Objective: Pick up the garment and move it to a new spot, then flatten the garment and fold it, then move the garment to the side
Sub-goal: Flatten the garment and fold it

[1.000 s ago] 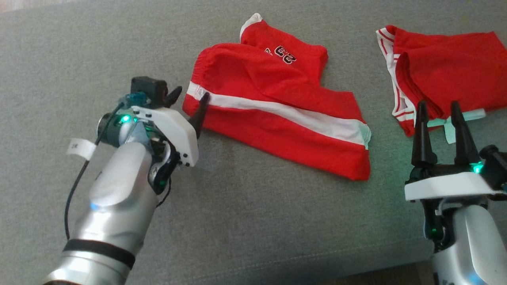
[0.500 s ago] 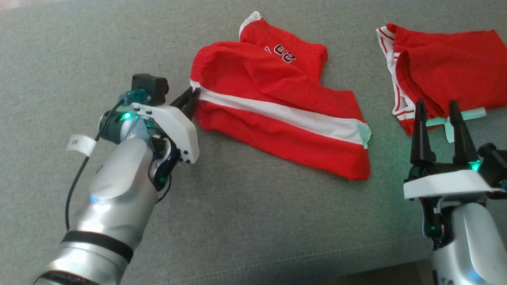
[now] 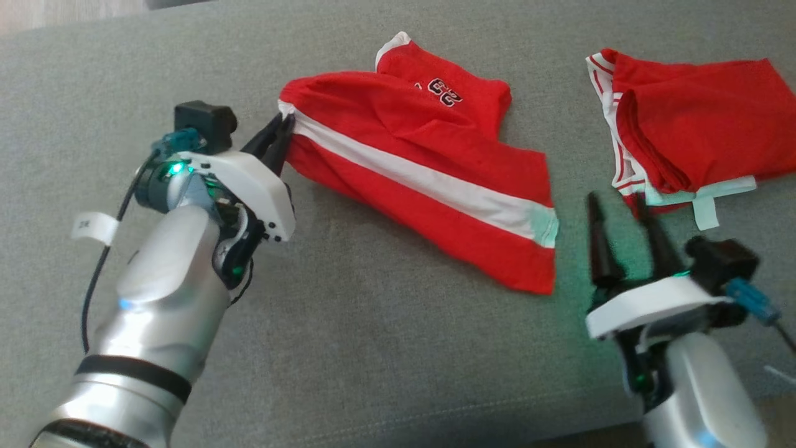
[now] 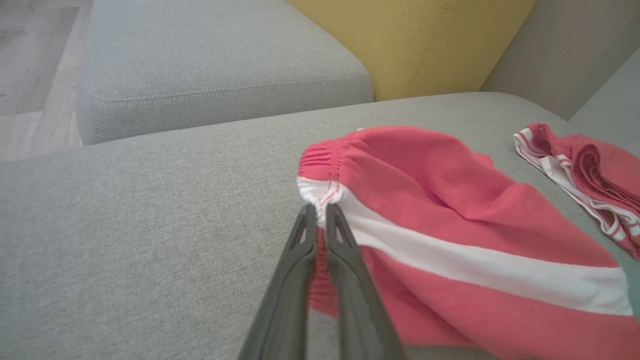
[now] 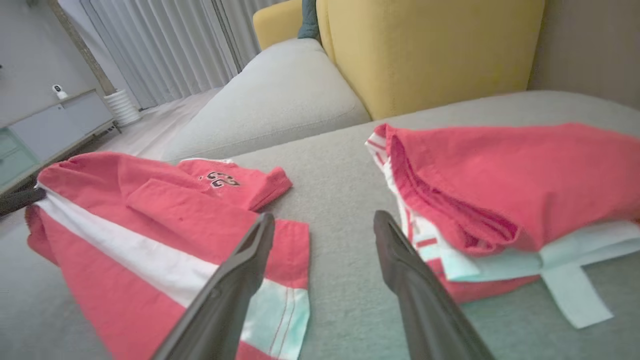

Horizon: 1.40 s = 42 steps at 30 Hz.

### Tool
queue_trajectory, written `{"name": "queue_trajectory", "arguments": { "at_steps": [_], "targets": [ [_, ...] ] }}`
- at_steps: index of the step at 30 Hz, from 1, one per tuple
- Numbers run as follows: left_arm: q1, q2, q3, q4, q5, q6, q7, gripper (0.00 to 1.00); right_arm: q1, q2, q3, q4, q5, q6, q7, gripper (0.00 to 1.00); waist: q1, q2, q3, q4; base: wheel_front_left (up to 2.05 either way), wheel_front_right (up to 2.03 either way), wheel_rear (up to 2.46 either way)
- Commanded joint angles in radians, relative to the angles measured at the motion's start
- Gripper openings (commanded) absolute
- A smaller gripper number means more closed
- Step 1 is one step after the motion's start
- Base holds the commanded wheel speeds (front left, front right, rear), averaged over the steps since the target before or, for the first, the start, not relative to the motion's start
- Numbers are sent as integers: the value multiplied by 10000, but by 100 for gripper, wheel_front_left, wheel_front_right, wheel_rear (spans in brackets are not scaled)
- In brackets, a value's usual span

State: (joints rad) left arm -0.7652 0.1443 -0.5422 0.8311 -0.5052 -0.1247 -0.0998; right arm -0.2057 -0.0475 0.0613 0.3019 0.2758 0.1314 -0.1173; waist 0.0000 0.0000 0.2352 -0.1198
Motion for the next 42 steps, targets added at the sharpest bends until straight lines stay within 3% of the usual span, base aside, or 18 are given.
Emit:
{"name": "queue_trajectory", "arguments": {
  "at_steps": [1,14,31,32,33,34,42],
  "targets": [
    [-442,383,240,-332,-50,-59,-85,0,110,-28,353,-231,172,-7,51,100,0,0,-28,-11,0,0,0],
    [-415,553,201,-416,-194,58,39,0,-529,-28,1648,1754,2860,-7,890,100,0,0,-89,-92,0,0,0],
    [-559,448,-1,-416,-275,105,22,0,-2066,-28,2221,4062,2217,-7,217,100,0,0,116,168,0,0,0],
    [-565,451,-8,-405,-285,104,14,0,-2106,-28,2257,4143,2224,-7,190,80,0,0,112,169,0,0,0],
    [-566,454,-13,-391,-296,103,4,0,-2139,-28,2302,4216,2238,-7,166,26,0,0,103,166,0,0,0],
    [-564,459,-19,-375,-306,102,-5,0,-2164,-28,2350,4279,2252,-7,136,0,0,0,91,163,0,0,0],
    [-440,522,-58,-265,-380,103,-73,0,-2206,-28,2430,4467,1990,-7,-293,0,0,0,-138,102,0,0,0]
  ]
}}
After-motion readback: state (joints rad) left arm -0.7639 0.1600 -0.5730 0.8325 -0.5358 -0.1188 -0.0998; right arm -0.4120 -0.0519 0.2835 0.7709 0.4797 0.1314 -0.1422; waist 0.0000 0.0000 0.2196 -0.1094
